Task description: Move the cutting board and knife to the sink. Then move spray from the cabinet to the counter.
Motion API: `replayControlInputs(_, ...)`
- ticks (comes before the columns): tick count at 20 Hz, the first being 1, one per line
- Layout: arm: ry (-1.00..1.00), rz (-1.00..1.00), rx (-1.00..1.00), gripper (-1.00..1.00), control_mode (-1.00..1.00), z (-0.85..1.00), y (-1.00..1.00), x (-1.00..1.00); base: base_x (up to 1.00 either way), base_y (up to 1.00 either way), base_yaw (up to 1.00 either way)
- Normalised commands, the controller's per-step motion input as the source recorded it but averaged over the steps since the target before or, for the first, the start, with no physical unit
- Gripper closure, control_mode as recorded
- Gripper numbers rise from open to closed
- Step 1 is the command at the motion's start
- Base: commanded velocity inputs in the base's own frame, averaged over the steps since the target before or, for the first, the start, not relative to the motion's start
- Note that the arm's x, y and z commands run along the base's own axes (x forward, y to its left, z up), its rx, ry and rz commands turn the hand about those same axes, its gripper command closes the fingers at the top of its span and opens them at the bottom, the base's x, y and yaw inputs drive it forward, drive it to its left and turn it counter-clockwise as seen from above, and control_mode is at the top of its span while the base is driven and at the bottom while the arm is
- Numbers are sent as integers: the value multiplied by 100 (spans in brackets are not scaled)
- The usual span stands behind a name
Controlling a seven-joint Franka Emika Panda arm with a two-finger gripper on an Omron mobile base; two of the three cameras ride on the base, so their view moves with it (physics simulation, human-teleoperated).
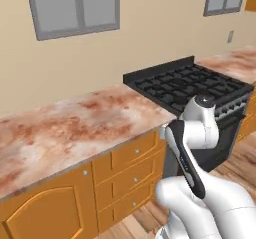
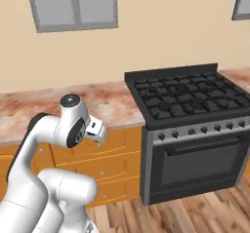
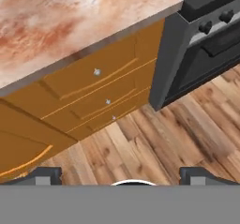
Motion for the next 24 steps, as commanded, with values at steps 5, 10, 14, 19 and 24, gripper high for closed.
replayControlInputs(5,0,0,0,-100,100,0,0,0,-21,2,58)
replayControlInputs(10,0,0,0,-100,100,0,0,0,-25,26,39)
replayControlInputs(14,0,0,0,-100,100,0,0,0,-11,55,26)
replayControlInputs(19,0,0,0,-100,100,0,0,0,1,70,37)
replayControlInputs(24,0,0,0,-100,100,0,0,0,0,81,25)
